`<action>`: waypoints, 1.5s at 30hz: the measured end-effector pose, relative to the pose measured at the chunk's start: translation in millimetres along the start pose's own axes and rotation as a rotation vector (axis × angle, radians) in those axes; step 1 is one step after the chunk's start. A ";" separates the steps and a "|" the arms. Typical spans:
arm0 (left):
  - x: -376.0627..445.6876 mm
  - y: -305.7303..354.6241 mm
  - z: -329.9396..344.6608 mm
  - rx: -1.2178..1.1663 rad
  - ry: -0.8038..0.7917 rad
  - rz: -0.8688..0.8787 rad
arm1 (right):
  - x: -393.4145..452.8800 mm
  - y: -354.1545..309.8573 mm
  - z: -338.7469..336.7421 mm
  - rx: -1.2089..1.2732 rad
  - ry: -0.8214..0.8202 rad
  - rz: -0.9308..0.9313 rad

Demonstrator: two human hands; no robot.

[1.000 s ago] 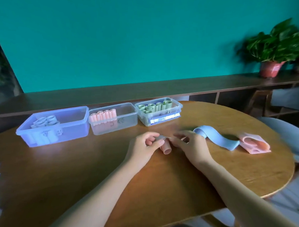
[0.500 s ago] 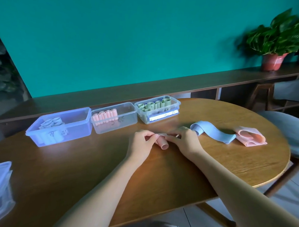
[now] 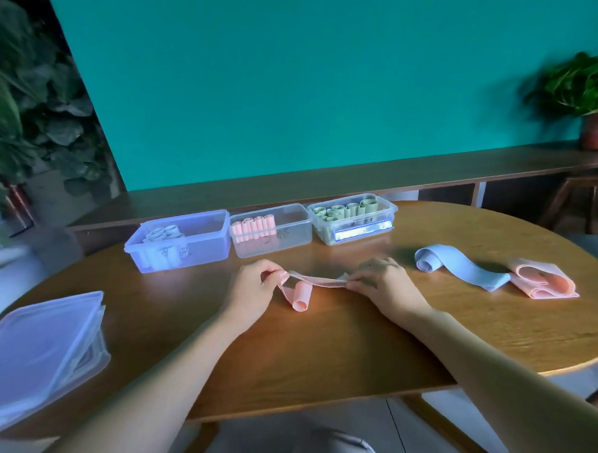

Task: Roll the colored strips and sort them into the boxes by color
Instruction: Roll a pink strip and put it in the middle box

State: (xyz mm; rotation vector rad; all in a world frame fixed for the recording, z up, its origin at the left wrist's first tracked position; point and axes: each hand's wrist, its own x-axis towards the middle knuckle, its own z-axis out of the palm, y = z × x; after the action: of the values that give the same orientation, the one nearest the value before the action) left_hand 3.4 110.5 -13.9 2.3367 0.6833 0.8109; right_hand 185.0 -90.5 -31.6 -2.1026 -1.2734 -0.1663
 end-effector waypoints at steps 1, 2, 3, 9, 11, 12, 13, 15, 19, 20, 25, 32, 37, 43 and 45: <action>-3.6 -3.7 -8.4 0.012 -0.004 -0.002 | -1.5 -6.7 2.9 0.079 -0.011 -0.003; -7.0 -7.7 -16.6 0.026 -0.005 -0.007 | -2.6 -14.1 6.3 0.142 -0.022 -0.004; -10.6 -11.6 -24.3 0.040 -0.003 -0.016 | -3.6 -21.3 10.7 0.183 -0.028 -0.001; -34.4 -11.4 -47.8 0.103 0.087 0.018 | -7.1 -62.9 30.5 0.356 -0.091 0.055; -43.9 1.8 -47.5 0.043 0.057 0.056 | -7.4 -71.4 32.4 0.429 -0.100 0.077; -48.3 8.7 -46.9 -0.001 0.029 0.070 | -6.8 -75.4 33.1 0.479 -0.099 0.075; -51.6 14.8 -46.0 -0.050 0.001 0.076 | -6.5 -79.8 33.4 0.544 -0.094 0.078; -54.0 24.8 -45.1 -0.110 -0.020 0.069 | -5.0 -87.9 31.8 0.683 -0.079 0.099; -52.2 34.7 -51.7 -0.144 0.044 0.062 | -1.0 -102.3 18.6 0.791 -0.090 0.075; -51.9 37.3 -54.9 -0.150 0.061 0.070 | 0.6 -105.4 14.7 0.792 -0.089 0.058; -53.1 52.0 -70.5 -0.177 0.076 0.092 | 3.2 -127.5 -7.3 0.818 -0.090 -0.013; -52.2 76.9 -98.9 -0.185 0.118 0.125 | 6.4 -160.2 -42.3 0.726 -0.071 -0.101; -61.3 98.9 -135.5 -0.263 0.199 0.193 | 4.2 -186.3 -75.9 0.647 -0.019 -0.121; -89.3 140.9 -181.6 -0.316 0.282 0.237 | -15.5 -231.9 -127.7 0.751 0.025 -0.164; -99.1 154.5 -192.6 -0.315 0.298 0.248 | -20.4 -243.7 -141.6 0.772 0.022 -0.173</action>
State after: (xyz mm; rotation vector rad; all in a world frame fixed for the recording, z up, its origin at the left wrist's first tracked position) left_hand -152.1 5.5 174.7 2.0560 0.3513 1.2966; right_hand 4.4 -116.2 184.2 -1.3297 -1.2426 0.2026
